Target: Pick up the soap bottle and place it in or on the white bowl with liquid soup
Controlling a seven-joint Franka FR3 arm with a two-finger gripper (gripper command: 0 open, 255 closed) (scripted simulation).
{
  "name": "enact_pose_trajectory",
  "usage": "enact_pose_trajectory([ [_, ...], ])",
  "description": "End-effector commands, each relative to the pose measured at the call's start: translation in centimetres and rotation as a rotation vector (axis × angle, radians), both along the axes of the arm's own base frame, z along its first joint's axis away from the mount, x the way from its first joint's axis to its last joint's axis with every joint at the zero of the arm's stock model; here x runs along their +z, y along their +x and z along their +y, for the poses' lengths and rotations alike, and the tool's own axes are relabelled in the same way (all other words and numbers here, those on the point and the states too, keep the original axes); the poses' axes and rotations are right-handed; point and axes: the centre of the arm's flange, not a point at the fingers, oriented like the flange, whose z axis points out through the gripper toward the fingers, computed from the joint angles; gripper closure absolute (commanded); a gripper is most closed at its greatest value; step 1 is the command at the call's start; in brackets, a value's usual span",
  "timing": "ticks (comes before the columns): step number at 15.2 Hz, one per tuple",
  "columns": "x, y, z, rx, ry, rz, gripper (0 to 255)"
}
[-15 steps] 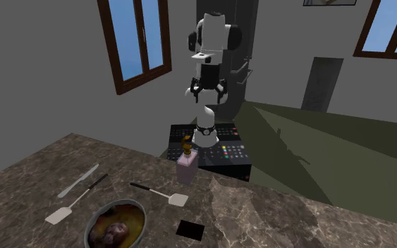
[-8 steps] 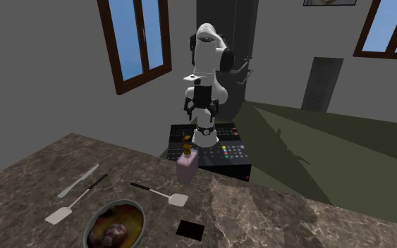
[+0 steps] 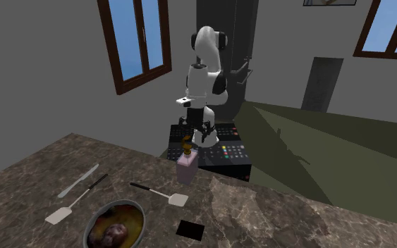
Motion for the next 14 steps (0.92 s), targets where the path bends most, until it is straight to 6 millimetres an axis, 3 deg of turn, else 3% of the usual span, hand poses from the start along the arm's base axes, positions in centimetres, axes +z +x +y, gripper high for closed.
enact_pose_trajectory([
  [1, -2.5, 0.0, -0.8, -0.047, 0.004, -0.022, 0],
  [3, -4.5, 0.0, -1.3, -0.083, 0.007, -0.035, 0],
  [10, -8.0, 0.9, -1.7, -0.083, 0.007, -0.035, 0],
  [14, -8.3, 0.9, -1.7, -0.083, 0.007, -0.035, 0],
])
